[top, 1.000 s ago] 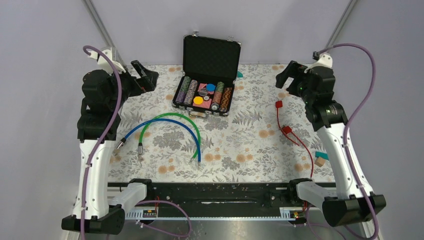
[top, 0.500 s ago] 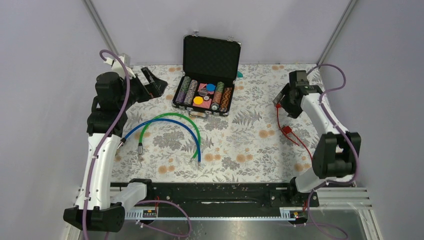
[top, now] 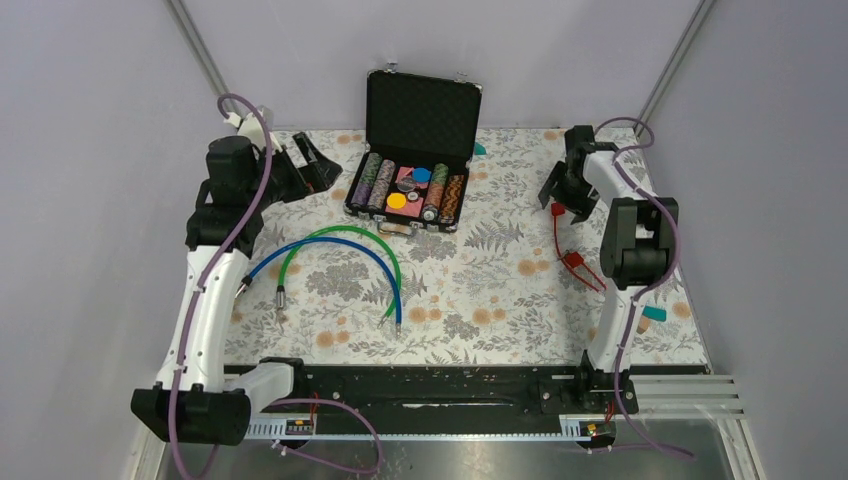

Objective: Lock with the key
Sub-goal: Pick up the lock from the center of the board.

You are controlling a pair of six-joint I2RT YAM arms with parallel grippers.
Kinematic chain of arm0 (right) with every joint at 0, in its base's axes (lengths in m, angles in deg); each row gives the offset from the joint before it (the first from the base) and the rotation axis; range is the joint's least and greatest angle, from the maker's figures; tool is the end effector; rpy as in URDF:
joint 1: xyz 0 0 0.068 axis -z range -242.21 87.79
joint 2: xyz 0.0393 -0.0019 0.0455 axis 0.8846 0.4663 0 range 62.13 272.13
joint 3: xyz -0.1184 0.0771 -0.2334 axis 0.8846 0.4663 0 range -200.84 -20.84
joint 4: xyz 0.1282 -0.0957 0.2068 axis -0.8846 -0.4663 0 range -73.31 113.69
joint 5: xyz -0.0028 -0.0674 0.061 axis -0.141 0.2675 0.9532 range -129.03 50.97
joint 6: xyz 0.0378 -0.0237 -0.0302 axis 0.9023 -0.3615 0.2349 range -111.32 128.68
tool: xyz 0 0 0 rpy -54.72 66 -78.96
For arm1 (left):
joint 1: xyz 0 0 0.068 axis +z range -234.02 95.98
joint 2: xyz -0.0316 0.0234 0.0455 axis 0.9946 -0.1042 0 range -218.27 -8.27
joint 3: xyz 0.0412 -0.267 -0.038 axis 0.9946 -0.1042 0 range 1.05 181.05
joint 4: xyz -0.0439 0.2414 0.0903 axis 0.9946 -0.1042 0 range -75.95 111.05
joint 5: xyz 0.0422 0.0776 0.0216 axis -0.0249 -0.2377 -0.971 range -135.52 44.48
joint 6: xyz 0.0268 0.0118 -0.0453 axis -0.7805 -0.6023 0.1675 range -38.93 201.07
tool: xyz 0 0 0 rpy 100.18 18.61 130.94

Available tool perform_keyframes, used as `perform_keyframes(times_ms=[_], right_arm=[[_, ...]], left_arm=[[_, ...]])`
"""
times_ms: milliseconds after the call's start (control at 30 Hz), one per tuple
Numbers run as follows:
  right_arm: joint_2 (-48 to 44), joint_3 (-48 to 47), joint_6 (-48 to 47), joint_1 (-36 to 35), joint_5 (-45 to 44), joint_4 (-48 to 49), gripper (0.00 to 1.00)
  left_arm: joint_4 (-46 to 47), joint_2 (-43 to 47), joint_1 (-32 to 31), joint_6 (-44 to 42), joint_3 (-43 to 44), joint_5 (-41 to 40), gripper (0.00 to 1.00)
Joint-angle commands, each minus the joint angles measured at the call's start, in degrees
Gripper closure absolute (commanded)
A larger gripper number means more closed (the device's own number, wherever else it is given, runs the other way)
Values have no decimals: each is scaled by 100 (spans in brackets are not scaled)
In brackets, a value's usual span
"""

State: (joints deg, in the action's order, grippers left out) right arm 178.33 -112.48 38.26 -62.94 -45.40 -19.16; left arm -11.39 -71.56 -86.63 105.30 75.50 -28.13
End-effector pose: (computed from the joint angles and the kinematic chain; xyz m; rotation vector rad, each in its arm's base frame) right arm 0.4265 0.0015 0.2022 0.7101 2.6389 -0.0043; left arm 0.2300 -0.0212 0.4163 -0.1664 1.9655 -0.6031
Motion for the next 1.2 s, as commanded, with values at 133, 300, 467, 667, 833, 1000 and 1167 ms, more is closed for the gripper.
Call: perform_keyframes(times_ms=[133, 300, 467, 667, 833, 1000, 1167], right_arm=[[1075, -1497, -167, 223, -49, -682, 13], [1509, -2009, 125, 286, 97, -910, 18], [1924, -2521, 401, 307, 571, -968, 27], [2319, -2973, 634, 302, 1183, -1222, 39], [2228, -2868, 552, 302, 1193, -1206, 39], [2071, -2767, 328, 293, 1351, -1199, 33], [1860, -2495, 196, 251, 1437, -1025, 29]], left_arm=[[251, -335, 24, -126, 326, -3, 1], [239, -543, 24, -129, 512, -79, 1], [240, -765, 23, -154, 726, -162, 1], [239, -1003, 24, -166, 940, -234, 1], [233, -1045, 24, -181, 928, -252, 1], [234, -1038, 24, -217, 869, -319, 1], [239, -1067, 24, -243, 875, -315, 1]])
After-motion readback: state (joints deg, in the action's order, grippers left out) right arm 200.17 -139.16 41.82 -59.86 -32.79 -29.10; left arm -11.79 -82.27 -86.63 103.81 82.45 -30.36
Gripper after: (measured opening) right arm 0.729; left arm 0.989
